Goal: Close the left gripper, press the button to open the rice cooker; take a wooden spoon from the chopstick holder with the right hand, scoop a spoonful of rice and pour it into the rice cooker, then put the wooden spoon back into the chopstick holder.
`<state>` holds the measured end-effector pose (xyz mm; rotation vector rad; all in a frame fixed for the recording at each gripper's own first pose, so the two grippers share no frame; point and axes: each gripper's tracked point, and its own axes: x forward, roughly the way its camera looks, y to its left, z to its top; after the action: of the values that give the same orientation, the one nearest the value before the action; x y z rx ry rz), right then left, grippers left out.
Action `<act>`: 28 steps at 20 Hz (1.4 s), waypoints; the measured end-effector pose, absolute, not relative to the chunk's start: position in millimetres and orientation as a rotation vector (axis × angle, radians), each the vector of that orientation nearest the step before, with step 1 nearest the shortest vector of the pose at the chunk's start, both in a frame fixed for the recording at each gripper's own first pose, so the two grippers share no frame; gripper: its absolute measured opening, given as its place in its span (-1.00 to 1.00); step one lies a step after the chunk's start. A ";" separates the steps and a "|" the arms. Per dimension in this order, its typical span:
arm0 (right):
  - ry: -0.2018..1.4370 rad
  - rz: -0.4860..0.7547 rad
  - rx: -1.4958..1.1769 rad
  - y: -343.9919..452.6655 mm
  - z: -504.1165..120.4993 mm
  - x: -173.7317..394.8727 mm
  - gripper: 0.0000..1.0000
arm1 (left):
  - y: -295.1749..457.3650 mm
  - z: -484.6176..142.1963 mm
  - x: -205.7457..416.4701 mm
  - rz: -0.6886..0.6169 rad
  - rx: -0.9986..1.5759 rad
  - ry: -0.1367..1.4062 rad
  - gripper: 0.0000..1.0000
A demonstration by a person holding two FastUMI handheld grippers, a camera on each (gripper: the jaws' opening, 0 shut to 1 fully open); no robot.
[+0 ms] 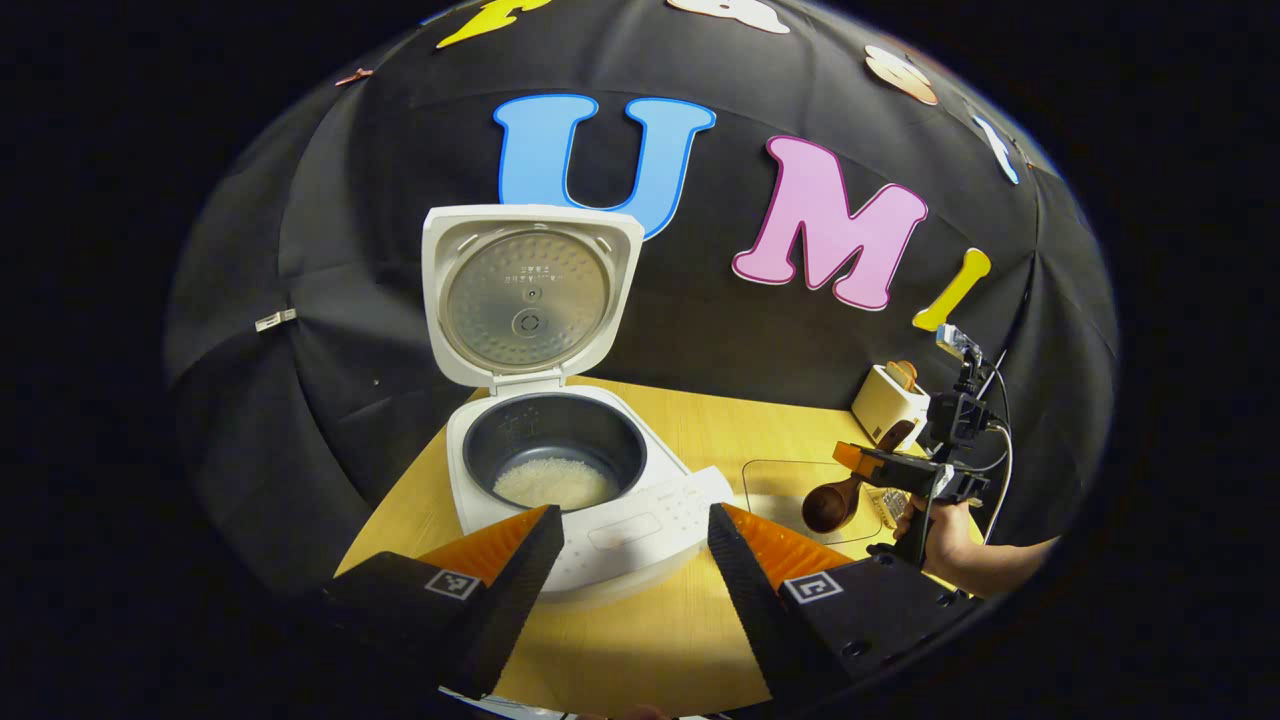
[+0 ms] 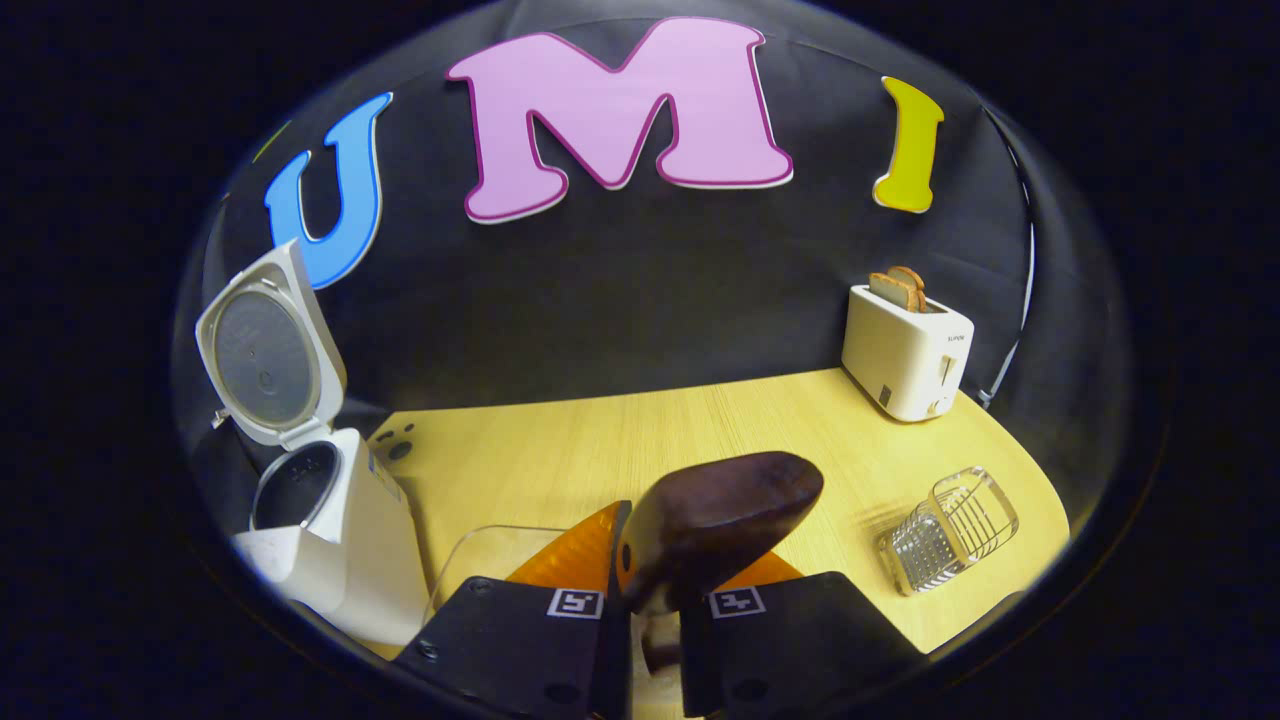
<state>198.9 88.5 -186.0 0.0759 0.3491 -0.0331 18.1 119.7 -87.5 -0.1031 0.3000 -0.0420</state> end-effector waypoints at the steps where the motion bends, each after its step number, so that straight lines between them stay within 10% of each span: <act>1: 0.370 -0.039 0.077 90.0 -197.4 198.8 -0.54 | 119.7 -89.2 17.3 -0.046 -0.106 0.306 0.88; 28: 0.535 -0.005 0.622 152.8 -204.7 168.4 -0.77 | 156.4 -89.0 0.8 0.016 -0.161 0.284 0.89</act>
<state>168.4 152.8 -204.7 0.6216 0.5351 -0.0054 0.8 156.4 -89.0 -0.1606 0.2841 0.0161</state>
